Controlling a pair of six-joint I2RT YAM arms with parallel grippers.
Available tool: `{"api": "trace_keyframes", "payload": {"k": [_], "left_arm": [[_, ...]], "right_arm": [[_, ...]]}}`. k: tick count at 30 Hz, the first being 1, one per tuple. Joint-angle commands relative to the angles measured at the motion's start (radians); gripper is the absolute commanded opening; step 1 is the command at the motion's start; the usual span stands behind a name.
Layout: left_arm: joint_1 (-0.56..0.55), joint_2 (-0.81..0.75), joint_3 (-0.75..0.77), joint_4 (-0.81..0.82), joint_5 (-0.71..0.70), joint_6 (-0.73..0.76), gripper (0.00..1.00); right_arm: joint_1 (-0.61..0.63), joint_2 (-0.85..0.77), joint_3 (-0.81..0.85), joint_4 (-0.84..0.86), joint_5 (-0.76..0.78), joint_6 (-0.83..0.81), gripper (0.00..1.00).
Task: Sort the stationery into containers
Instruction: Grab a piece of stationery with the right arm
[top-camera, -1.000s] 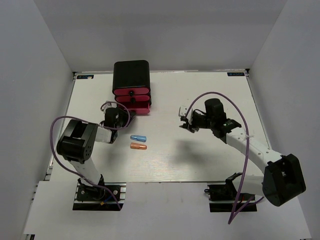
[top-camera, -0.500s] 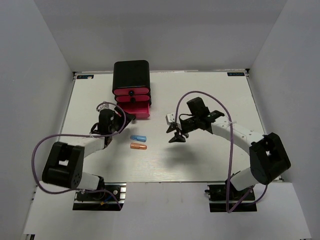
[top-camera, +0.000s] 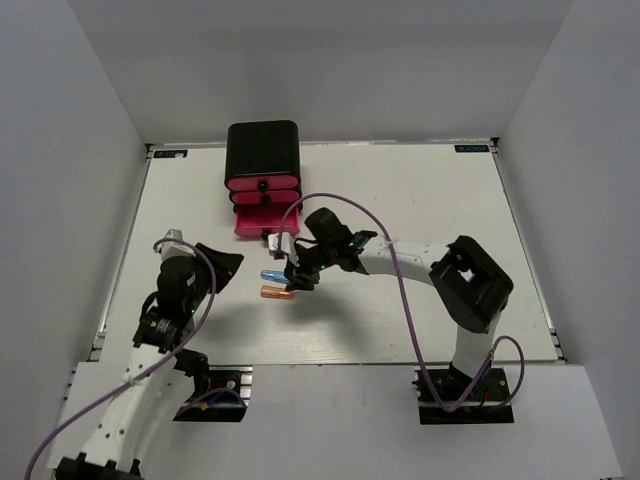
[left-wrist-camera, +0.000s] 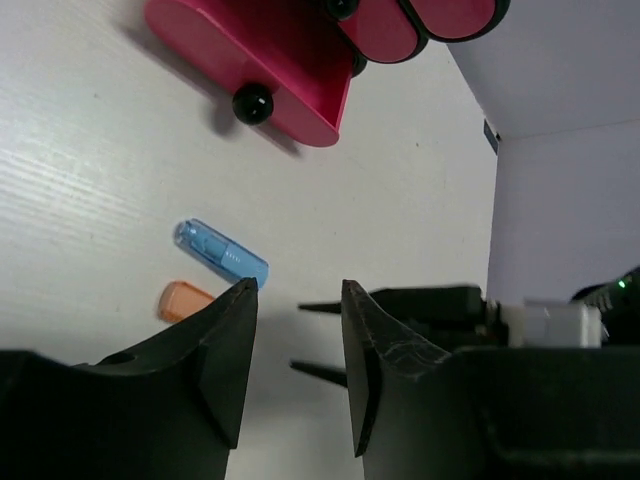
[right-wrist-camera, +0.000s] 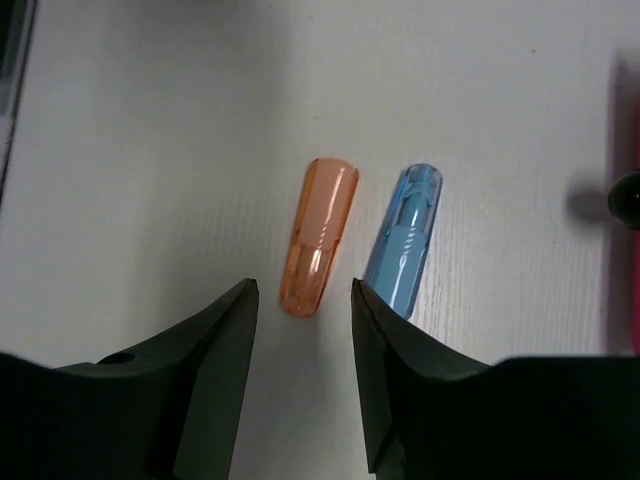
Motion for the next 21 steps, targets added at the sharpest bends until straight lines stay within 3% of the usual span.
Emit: {"api": "trace_keyframes", "payload": {"k": [1, 2, 6, 11, 21], "left_arm": [[-0.004, -0.104, -0.013, -0.254, -0.027, -0.062, 0.5], [-0.004, -0.121, -0.013, -0.284, -0.027, -0.062, 0.56], [-0.004, -0.166, -0.013, -0.39, -0.027, -0.085, 0.65], [-0.004, -0.193, -0.013, -0.427, 0.001, -0.107, 0.66], [-0.004, -0.2, 0.007, -0.459, 0.012, -0.107, 0.68]], "right_arm": [[0.026, 0.055, 0.069, 0.109, 0.129, 0.105, 0.49], [0.032, 0.064, 0.092, 0.11, 0.139, 0.105, 0.51], [0.039, 0.122, 0.13, 0.098, 0.197, 0.099, 0.56], [0.043, 0.162, 0.141, 0.089, 0.231, 0.082, 0.61], [0.043, 0.231, 0.141, 0.081, 0.266, 0.022, 0.6]]}}
